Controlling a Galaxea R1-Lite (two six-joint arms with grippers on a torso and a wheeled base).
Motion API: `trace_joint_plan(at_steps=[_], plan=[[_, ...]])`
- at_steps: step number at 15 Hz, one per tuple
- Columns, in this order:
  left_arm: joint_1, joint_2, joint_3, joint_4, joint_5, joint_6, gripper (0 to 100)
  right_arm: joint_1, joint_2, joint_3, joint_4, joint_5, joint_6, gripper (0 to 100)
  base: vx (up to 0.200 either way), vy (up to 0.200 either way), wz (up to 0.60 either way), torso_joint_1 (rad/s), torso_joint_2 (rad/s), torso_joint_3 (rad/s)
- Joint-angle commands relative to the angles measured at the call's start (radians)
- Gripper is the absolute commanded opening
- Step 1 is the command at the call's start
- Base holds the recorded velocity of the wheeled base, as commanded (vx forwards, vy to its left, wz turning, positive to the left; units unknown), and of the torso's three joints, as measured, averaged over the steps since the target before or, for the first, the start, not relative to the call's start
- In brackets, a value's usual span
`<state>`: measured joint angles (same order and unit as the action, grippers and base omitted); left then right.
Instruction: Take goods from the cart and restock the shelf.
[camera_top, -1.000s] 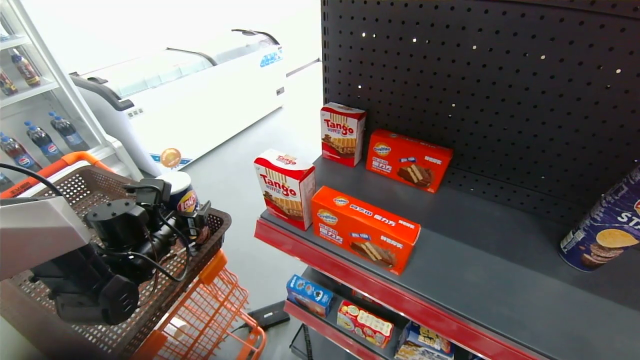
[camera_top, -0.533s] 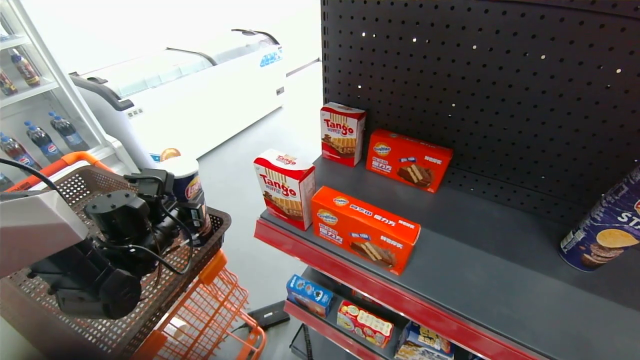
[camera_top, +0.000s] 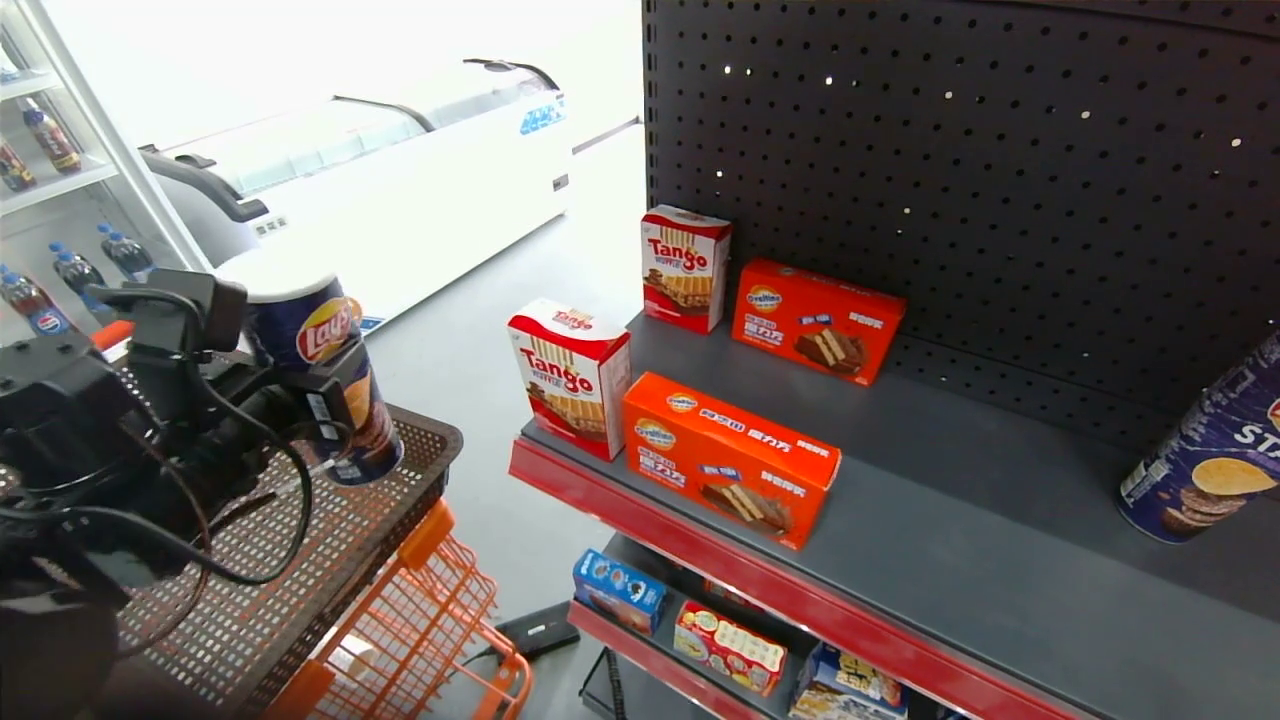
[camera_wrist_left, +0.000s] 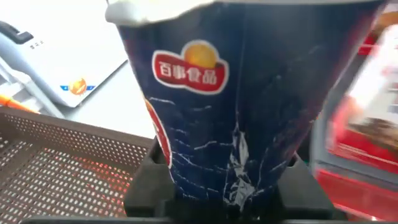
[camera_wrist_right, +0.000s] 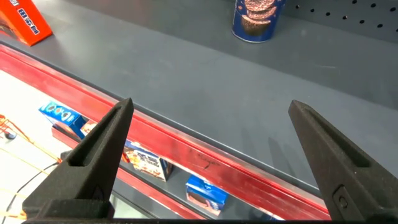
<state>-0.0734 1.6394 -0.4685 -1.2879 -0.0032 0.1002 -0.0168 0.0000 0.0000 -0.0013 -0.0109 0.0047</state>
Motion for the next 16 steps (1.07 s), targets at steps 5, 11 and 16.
trace_joint_plan(at_steps=[5, 11, 16], plan=[[-0.333, -0.521, 0.185, 0.328, 0.019, 0.001, 0, 0.000, 0.000, 0.000, 0.000, 0.000, 0.000, 100, 0.000, 0.000, 0.00, 0.000, 0.00, 0.000], [-0.566, -0.710, 0.162, 0.719, -0.034, -0.011, 0, 0.000, 0.000, 0.000, 0.000, 0.000, 0.000, 100, 0.000, 0.000, 0.00, 0.000, 0.00, 0.000], [-0.571, -0.612, 0.182, 0.722, -0.054, 0.007, 0, 0.000, 0.000, 0.000, 0.000, 0.000, 0.000, 100, 0.000, 0.000, 0.00, 0.000, 0.00, 0.000]])
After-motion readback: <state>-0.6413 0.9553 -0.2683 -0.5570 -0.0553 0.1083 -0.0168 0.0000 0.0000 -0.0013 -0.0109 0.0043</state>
